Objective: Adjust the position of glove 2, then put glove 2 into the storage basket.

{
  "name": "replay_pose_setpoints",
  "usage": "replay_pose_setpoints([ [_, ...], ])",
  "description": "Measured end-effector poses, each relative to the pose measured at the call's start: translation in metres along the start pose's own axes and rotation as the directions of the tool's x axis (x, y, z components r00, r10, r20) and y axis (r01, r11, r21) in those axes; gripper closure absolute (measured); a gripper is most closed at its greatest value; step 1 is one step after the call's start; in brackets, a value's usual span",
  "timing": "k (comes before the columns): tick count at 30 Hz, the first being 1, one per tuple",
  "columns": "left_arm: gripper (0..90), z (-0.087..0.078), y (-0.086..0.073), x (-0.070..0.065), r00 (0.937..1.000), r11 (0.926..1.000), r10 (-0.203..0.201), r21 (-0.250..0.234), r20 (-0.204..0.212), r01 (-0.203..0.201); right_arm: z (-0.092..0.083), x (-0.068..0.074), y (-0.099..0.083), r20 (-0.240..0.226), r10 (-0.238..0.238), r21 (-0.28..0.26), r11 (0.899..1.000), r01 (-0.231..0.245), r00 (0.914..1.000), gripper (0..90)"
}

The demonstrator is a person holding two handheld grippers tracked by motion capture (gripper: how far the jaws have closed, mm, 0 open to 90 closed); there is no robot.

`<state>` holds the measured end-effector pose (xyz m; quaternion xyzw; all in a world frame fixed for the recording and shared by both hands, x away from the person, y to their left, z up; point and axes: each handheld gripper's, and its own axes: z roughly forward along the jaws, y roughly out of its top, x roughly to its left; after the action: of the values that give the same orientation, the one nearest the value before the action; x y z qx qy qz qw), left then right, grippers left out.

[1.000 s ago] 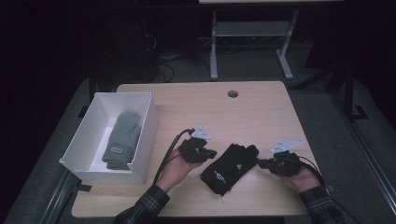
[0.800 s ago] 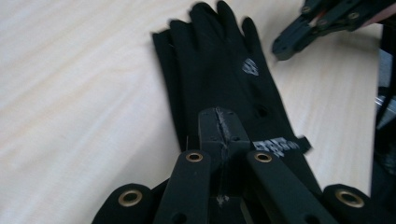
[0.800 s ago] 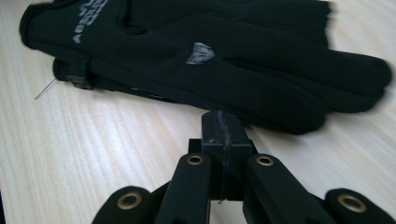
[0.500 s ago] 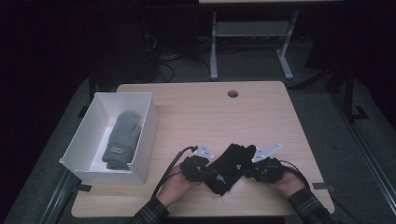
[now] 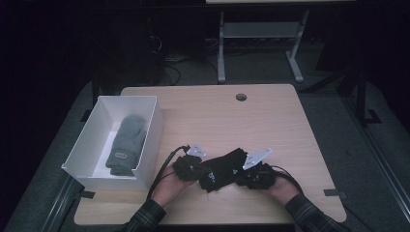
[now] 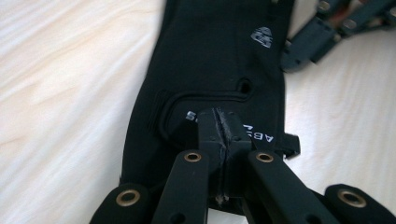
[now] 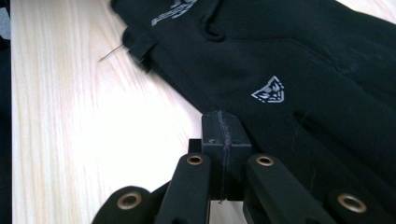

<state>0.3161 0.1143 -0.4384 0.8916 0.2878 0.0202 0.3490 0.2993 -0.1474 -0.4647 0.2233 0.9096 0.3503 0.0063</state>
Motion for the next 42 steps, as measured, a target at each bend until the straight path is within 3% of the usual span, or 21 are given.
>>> replay_pose_setpoints([
  [2, 87.9, -0.002, 0.000, 0.002, 1.0000, 0.9999, -0.001, -0.010, 0.001, 0.001, 0.001, 0.002, 0.002, 0.005, -0.014, 0.005, 1.000, 0.014, 0.9999, 89.9],
  [5, 85.8, -0.004, 0.004, 0.002, 0.9998, 0.9996, 0.016, -0.023, 0.007, -0.016, -0.009, -0.001, -0.002, 0.002, 0.017, -0.030, 0.999, -0.017, 0.9999, 86.6],
  [9, 77.2, -0.005, 0.017, 0.004, 0.9982, 0.9977, 0.053, -0.043, 0.027, -0.052, -0.026, -0.010, -0.009, 0.026, 0.053, -0.080, 0.996, -0.051, 0.9982, 66.5],
  [13, 61.1, -0.003, 0.030, 0.005, 0.9943, 0.9927, 0.107, -0.058, 0.006, -0.106, -0.044, -0.018, -0.019, 0.090, 0.092, -0.127, 0.989, -0.080, 0.9917, 51.3],
  [16, 50.5, 0.003, 0.039, 0.009, 0.9904, 0.9881, 0.138, -0.069, 0.008, -0.137, -0.053, -0.029, -0.028, 0.160, 0.137, -0.140, 0.983, -0.115, 0.9775, 39.4],
  [19, 41.6, 0.011, 0.047, 0.014, 0.9898, 0.9868, 0.140, -0.087, 0.028, -0.137, -0.057, -0.040, -0.037, 0.203, 0.175, -0.144, 0.978, -0.148, 0.9634, 29.2],
  [23, 34.0, 0.023, 0.055, 0.022, 0.9842, 0.9836, 0.169, -0.072, 0.052, -0.165, -0.061, -0.057, -0.050, 0.261, 0.210, -0.147, 0.973, -0.176, 0.9422, 19.3],
  [26, 30.3, 0.034, 0.058, 0.025, 0.9844, 0.9840, 0.166, -0.075, 0.058, -0.162, -0.063, -0.066, -0.057, 0.294, 0.243, -0.160, 0.966, -0.203, 0.9245, 15.6],
  [29, 27.1, 0.044, 0.057, 0.027, 0.9841, 0.9855, 0.164, -0.056, 0.069, -0.160, -0.064, -0.073, -0.064, 0.310, 0.260, -0.154, 0.963, -0.222, 0.9146, 14.2],
  [37, 22.2, 0.061, 0.050, 0.029, 0.9826, 0.9881, 0.153, -0.007, 0.105, -0.154, -0.062, -0.081, -0.073, 0.337, 0.274, -0.131, 0.961, -0.243, 0.9007, 13.2],
  [42, 27.6, 0.064, 0.046, 0.031, 0.9808, 0.9905, 0.137, -0.010, 0.138, -0.137, -0.061, -0.082, -0.074, 0.354, 0.267, -0.138, 0.963, -0.232, 0.8962, 12.7],
])
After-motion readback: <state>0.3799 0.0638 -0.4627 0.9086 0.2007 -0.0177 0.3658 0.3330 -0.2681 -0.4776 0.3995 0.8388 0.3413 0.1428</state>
